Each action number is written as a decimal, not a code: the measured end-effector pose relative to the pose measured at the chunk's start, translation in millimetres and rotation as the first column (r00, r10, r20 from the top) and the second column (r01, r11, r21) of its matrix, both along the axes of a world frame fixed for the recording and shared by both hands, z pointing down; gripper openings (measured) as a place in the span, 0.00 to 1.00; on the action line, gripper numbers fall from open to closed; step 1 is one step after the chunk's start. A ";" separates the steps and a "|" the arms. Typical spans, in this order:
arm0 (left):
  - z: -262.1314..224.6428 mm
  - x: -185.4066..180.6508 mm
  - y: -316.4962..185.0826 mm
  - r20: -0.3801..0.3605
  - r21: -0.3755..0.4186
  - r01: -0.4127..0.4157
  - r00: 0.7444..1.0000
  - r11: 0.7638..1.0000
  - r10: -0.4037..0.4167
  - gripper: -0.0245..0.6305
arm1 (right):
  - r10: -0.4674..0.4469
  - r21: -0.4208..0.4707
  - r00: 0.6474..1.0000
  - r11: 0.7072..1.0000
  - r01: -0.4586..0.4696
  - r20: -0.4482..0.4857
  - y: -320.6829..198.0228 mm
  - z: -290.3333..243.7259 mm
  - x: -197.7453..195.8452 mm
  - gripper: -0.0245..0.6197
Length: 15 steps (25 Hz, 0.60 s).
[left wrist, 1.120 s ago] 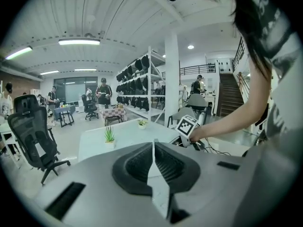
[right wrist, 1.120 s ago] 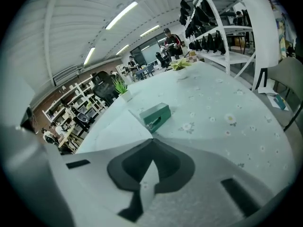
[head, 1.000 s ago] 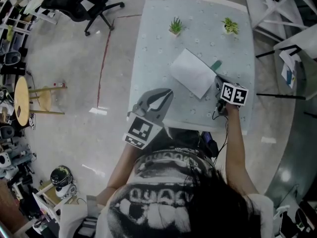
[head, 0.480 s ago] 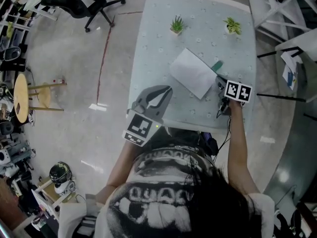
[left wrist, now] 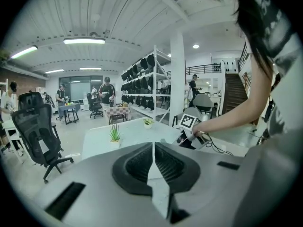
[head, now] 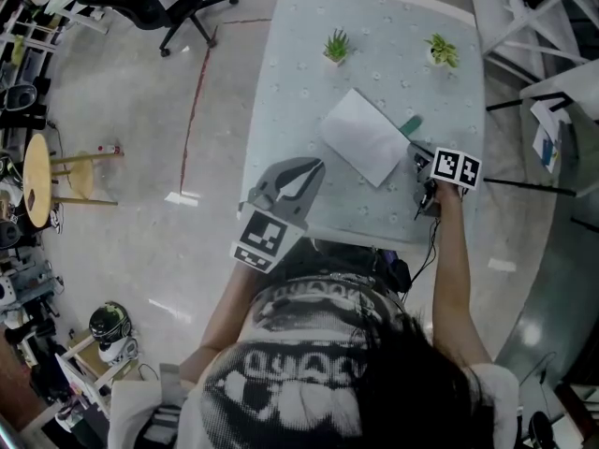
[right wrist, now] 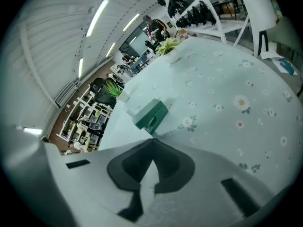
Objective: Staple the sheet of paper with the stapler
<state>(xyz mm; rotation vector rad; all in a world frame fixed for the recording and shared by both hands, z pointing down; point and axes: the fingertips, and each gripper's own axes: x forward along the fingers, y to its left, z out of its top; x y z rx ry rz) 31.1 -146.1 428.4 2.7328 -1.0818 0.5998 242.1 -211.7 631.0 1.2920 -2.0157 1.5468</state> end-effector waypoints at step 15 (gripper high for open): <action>7.8 -10.4 6.7 -0.002 -0.025 0.019 1.000 1.000 -0.019 0.06 | 0.080 -0.111 0.989 0.992 -0.066 0.124 -3.4 4.5 6.2 0.04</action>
